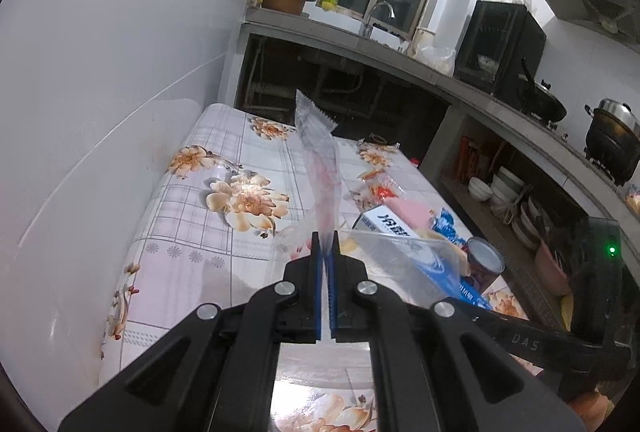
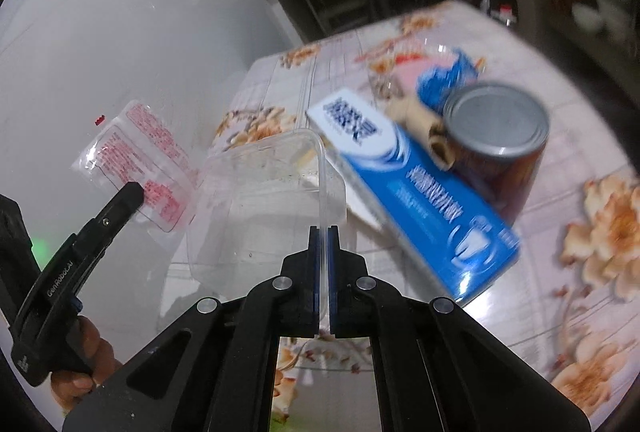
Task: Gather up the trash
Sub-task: 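Grasp the rim of the clear plastic box with the right gripper, then carry the plastic bag and clear box in both grippers to the wastebasket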
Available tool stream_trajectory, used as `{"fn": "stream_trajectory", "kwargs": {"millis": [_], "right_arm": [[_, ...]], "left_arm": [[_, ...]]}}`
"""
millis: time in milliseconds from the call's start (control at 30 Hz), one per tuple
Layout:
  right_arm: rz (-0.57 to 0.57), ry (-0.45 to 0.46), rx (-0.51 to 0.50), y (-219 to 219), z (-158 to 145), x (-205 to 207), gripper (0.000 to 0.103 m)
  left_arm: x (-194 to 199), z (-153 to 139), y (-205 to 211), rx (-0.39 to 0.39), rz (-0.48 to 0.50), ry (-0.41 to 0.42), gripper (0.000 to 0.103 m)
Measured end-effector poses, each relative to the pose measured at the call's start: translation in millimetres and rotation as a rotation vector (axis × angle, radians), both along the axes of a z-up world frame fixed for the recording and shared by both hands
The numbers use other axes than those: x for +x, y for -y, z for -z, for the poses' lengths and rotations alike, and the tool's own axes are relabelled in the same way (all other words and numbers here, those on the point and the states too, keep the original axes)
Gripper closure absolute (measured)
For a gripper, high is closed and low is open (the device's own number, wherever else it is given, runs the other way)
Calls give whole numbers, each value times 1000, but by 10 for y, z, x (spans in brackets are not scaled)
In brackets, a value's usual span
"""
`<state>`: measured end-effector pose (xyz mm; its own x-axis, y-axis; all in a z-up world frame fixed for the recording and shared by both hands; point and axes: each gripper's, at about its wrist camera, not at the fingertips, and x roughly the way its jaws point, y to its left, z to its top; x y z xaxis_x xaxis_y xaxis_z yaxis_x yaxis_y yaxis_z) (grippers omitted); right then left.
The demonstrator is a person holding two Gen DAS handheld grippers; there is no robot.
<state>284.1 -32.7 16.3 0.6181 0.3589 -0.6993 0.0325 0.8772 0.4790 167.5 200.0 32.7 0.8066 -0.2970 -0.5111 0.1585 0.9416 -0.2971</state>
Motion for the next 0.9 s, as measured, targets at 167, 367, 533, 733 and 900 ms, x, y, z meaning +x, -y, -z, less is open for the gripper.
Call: {"fn": "stream_trajectory", "kwargs": {"millis": [167, 367, 533, 733, 900], "right_arm": [[23, 50, -38, 94, -114, -90, 101], [39, 83, -71, 150, -191, -114, 101], [58, 122, -112, 173, -268, -125, 101], [86, 155, -138, 293, -352, -180, 101], [112, 171, -133, 437, -417, -277, 101]], "left_arm": [[32, 32, -34, -62, -19, 7, 101], [64, 58, -35, -87, -20, 5, 101], [5, -40, -55, -96, -20, 45, 101], [-140, -286, -66, -110, -17, 134, 101], [-236, -460, 13, -94, 5, 176, 101]]}}
